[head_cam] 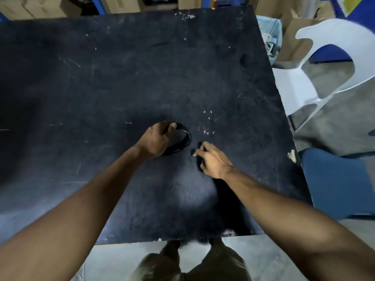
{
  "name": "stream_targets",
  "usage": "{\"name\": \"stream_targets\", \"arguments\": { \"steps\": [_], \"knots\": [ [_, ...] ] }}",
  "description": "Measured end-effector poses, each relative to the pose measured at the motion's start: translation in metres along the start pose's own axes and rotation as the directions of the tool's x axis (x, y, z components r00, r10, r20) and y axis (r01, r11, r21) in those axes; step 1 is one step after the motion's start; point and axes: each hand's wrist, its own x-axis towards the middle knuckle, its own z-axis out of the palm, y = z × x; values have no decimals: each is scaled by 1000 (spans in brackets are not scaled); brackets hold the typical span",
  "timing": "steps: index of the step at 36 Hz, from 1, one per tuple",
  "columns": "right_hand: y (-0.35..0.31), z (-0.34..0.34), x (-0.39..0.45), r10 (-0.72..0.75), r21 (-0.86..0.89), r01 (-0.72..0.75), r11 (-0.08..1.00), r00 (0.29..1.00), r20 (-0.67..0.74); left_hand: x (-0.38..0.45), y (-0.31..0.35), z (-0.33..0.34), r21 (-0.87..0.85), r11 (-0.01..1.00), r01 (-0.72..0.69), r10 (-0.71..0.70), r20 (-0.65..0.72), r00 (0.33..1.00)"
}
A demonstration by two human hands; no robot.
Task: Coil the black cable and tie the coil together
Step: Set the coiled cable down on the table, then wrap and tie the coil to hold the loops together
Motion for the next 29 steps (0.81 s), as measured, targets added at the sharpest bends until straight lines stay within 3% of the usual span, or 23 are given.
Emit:
{"name": "stream_targets", "arguments": {
  "steps": [4,8,12,14,16,19,23,29],
  "knots": [
    [-6,0,16,-54,-192,78,978,990,131,-6,-5,2,-1,1000,-8,8,16,1000],
    [-6,1,24,-36,-188,56,981,993,109,-11,-7,3,-10,1000,-6,6,12,1000],
    [1,-3,26,132,47,-131,990,990,-40,-15,-4,-1,-24,999,-42,42,23,999],
    [4,-11,27,311,272,-260,926,936,-163,-15,1,-5,-27,998,-58,59,5,998],
    [5,-26,27,438,453,-294,842,862,-254,-16,6,-10,-39,997,-64,63,-31,998],
    [-1,-59,23,524,602,-225,766,761,-382,-13,15,-13,-62,997,-52,44,-124,991],
    [-32,-106,7,557,714,-26,700,644,-524,-9,38,-14,-71,997,-39,19,-263,965],
    [-95,-141,-12,400,626,224,747,602,-692,-2,71,-21,-131,991,-30,-28,-419,908]
  ]
}}
